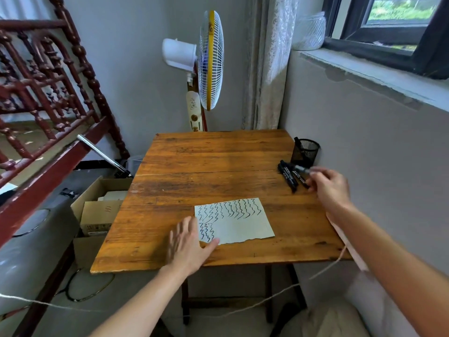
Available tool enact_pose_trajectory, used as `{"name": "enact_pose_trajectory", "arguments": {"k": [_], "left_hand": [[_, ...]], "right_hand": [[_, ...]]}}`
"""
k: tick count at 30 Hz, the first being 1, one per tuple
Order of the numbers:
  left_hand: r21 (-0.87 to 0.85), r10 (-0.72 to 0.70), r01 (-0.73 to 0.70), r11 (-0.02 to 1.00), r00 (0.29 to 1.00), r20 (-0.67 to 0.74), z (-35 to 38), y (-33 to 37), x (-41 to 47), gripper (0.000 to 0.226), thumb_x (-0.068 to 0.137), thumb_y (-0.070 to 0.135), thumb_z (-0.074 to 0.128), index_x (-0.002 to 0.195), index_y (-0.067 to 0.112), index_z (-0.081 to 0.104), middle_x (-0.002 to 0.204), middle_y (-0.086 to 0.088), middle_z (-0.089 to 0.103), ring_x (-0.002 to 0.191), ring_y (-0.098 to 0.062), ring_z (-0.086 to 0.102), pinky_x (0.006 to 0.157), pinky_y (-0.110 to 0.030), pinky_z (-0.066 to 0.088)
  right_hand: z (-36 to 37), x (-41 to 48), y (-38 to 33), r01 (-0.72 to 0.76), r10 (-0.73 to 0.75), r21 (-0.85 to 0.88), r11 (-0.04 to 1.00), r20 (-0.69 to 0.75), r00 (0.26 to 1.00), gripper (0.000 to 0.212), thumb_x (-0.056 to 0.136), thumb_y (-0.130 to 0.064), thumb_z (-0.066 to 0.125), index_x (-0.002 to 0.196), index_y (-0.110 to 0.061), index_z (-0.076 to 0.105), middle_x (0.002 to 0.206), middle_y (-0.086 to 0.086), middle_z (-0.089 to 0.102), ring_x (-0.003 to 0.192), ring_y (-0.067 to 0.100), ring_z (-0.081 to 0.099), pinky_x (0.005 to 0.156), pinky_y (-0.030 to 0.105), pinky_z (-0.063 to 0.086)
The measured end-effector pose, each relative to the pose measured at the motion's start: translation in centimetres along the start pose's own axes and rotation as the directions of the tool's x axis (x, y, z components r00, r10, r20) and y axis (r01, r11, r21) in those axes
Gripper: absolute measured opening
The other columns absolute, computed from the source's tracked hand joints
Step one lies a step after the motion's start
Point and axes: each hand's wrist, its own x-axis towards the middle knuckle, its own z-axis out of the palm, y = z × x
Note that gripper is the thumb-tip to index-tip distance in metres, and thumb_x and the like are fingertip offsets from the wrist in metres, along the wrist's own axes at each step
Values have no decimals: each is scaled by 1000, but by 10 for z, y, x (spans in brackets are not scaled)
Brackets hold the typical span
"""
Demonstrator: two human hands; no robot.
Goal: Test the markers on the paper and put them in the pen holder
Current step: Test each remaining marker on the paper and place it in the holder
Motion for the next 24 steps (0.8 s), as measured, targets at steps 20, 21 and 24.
{"name": "enact_pose_trajectory", "arguments": {"k": [20, 21, 24], "left_hand": [[176, -54, 48, 983, 998, 30, 17, 3, 8, 101, 70, 84, 16, 144, 15, 9, 155, -2, 2, 140, -19, -4, 116, -42, 0], [178, -52, 46, 983, 998, 28, 18, 3, 8, 101, 70, 84, 16, 144, 15, 9, 155, -2, 3, 140, -18, -4, 116, -41, 0], [176, -52, 46, 983, 998, 26, 19, 3, 7, 103, 70, 85, 15, 144, 14, 9, 155, -3, 3, 141, -18, -4, 115, -41, -1]], "right_hand": [[32, 228, 38, -143, 25, -371, 918, -306, 952, 31, 86, -25, 54, 102, -3, 69, 107, 22, 70, 100, 40, 66, 82, 40, 51], [32, 224, 35, -135, 12, -396, 908, -300, 954, 30, 88, -23, 55, 105, -2, 68, 110, 21, 69, 103, 40, 65, 86, 42, 51], [31, 211, 31, -84, -52, -474, 877, -266, 962, 36, 90, -24, 57, 121, -8, 62, 122, 18, 66, 112, 38, 61, 97, 45, 50]]}}
